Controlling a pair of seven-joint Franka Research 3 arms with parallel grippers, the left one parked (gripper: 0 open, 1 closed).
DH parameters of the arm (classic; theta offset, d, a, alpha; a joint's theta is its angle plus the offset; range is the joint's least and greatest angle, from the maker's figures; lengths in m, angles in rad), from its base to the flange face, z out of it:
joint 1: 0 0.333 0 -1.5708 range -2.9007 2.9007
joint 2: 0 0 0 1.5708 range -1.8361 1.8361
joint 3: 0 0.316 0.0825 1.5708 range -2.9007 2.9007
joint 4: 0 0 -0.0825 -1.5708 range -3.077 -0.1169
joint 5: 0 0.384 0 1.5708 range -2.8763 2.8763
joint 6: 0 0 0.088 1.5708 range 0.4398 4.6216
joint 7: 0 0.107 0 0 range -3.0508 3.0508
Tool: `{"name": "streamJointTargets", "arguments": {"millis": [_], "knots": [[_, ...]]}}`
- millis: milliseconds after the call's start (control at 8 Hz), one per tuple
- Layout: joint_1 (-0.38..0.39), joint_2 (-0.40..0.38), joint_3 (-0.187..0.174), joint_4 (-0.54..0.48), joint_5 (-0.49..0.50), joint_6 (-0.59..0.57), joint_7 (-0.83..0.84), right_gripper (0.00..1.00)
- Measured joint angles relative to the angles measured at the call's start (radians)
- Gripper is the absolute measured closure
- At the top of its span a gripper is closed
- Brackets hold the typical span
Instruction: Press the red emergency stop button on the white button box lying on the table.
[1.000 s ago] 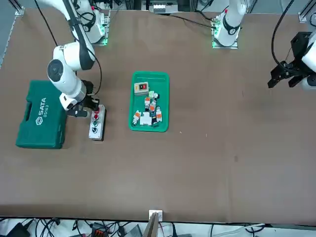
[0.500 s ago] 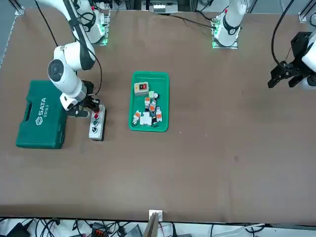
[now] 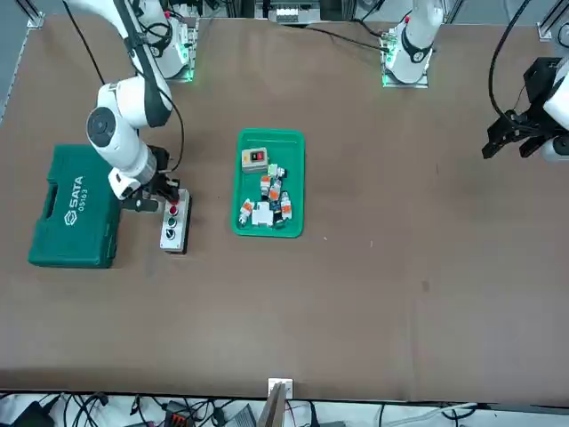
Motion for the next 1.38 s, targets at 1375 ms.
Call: {"name": "streamJointTargets", "arguments": {"millis": [1375], "knots": [[0.004, -0.053, 0.0, 0.006, 0.0, -0.08, 0.0, 0.99]]}}
